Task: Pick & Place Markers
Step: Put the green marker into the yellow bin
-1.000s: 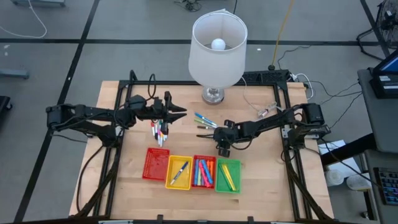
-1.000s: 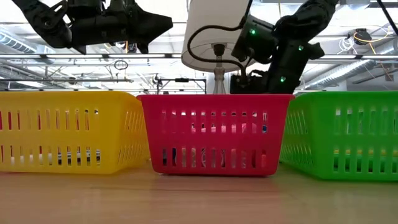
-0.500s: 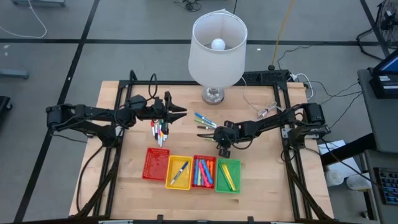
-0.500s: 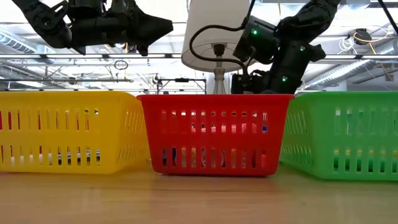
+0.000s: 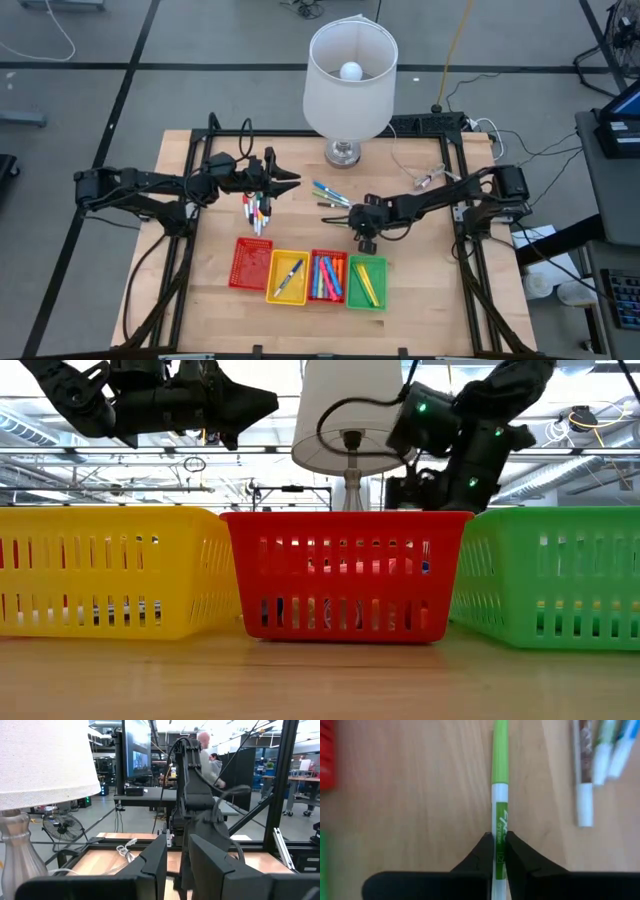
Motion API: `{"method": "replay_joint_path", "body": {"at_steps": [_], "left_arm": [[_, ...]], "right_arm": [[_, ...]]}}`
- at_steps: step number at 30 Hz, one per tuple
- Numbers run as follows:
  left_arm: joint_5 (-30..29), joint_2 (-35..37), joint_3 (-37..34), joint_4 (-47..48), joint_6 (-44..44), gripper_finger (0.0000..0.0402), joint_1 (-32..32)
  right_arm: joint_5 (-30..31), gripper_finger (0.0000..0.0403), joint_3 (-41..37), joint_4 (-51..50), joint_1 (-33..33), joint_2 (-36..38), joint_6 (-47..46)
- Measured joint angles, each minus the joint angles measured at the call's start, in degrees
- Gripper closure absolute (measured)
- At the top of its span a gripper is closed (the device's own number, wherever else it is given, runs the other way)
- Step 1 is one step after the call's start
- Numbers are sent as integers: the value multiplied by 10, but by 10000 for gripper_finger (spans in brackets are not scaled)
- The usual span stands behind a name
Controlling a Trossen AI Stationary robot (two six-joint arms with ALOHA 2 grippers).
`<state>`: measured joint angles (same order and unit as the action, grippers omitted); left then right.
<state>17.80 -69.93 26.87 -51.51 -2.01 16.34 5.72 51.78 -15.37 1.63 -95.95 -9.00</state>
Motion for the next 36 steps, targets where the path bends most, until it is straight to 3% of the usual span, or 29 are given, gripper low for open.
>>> {"method": "replay_joint_path", "body": {"at_steps": [10,16,23,29,36], "left_arm": [[-1,0,0,10,0,316,0],[-15,0,0,13,3,316,0],[-34,0,0,42,8,312,-6],[-74,0,0,48,33,249,-34],[-74,-16,0,51,49,178,-54]], "right_arm": [[80,386,1,44,-1,97,38],[123,386,2,123,-1,131,85],[125,387,2,247,-1,139,149],[126,387,2,285,-9,139,174],[122,387,2,355,-13,139,196]]}}
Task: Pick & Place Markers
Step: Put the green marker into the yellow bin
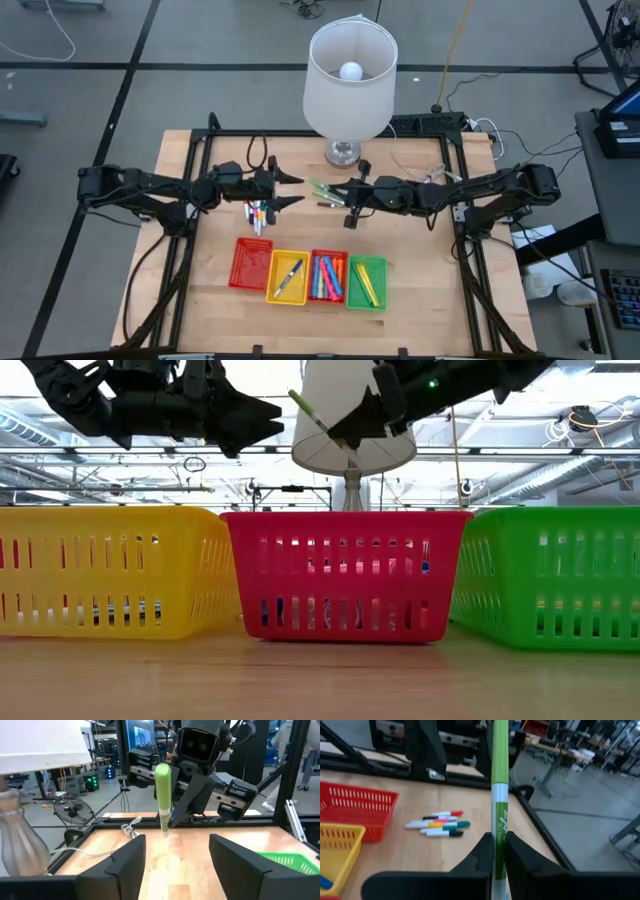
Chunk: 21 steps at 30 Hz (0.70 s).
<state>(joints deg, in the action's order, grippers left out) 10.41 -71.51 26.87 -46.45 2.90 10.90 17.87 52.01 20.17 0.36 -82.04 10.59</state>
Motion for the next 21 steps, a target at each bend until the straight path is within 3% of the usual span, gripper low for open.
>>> {"method": "replay_joint_path", "body": {"at_steps": [7,14,21], "left_arm": [[0,-48,26,-30,-3,168,-6],[0,-97,59,-94,9,186,-10],[1,-139,83,-97,-2,205,-17]], "right_arm": [[-16,387,0,32,1,-12,8],[-32,387,0,44,6,-15,12],[-32,387,0,49,15,-16,12]]}}
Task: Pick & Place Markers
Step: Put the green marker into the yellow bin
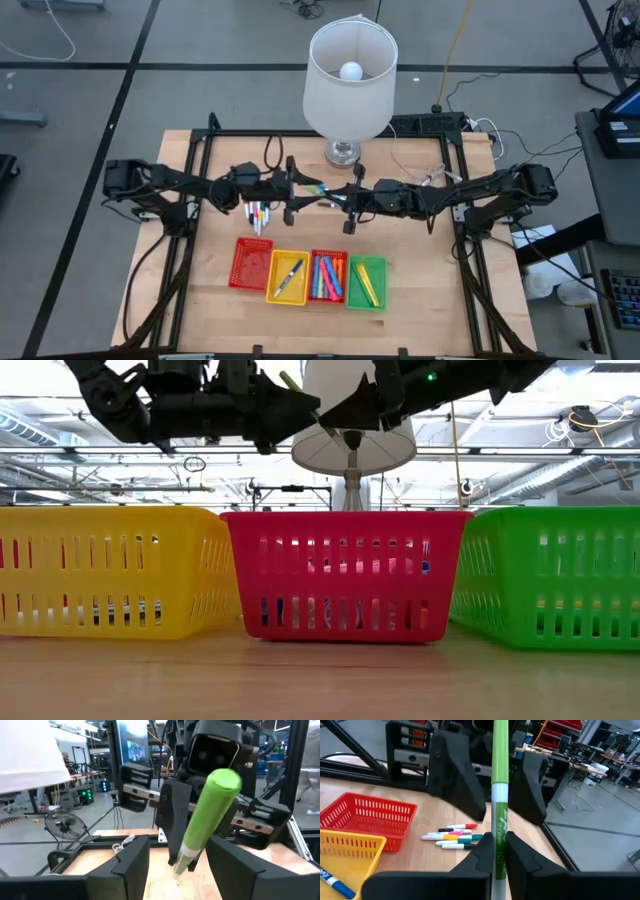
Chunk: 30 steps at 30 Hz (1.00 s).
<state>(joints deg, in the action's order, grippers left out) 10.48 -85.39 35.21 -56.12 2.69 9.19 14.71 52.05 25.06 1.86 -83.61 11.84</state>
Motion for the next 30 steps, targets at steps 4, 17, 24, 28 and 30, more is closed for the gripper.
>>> {"method": "replay_joint_path", "body": {"at_steps": [4,17,24,28,30], "left_arm": [[0,-19,8,-8,4,212,-5],[1,-13,10,-9,30,273,-9],[21,-13,10,-5,38,363,-8],[25,-12,10,6,27,363,-8],[19,-12,10,17,20,361,-9]], "right_arm": [[0,387,0,-3,1,0,3],[0,386,0,-14,1,0,4],[1,386,0,-20,2,0,3],[0,382,1,-40,2,1,-7],[0,375,1,-60,1,1,-11]]}}
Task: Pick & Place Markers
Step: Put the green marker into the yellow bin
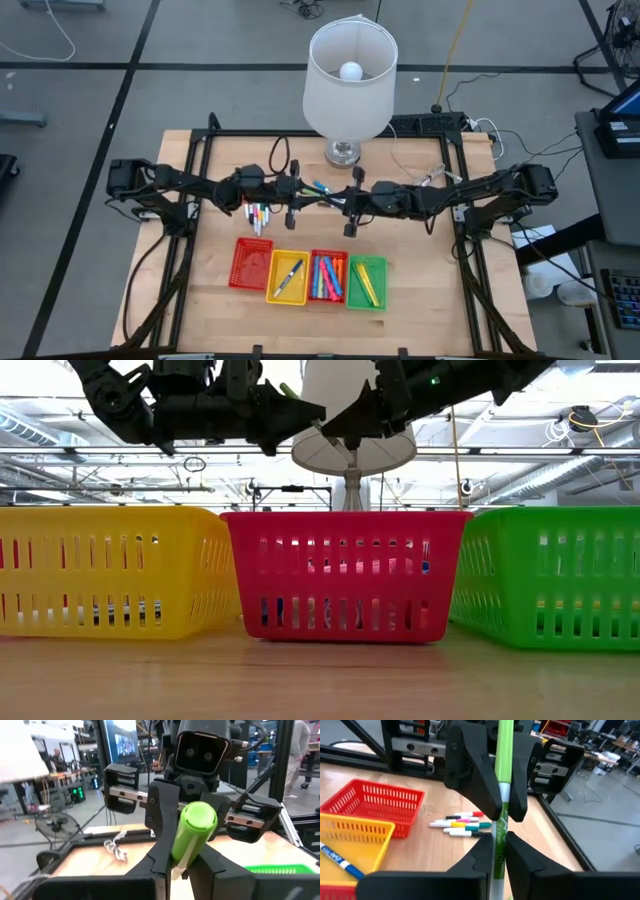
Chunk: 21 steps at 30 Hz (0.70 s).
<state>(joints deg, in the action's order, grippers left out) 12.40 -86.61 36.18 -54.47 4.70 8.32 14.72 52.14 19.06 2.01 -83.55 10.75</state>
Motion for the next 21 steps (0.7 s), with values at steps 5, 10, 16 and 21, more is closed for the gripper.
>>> {"method": "replay_joint_path", "body": {"at_steps": [5,10,16,21], "left_arm": [[-20,1,-1,11,-10,361,0],[-22,4,-1,12,-10,361,0],[-50,16,-1,51,-20,361,1],[-86,34,2,117,-37,361,3]], "right_arm": [[3,343,-1,-47,0,0,-21],[3,302,-1,-80,0,0,-23],[75,257,-1,-120,0,12,-33],[113,234,-1,-194,0,49,-81]]}}
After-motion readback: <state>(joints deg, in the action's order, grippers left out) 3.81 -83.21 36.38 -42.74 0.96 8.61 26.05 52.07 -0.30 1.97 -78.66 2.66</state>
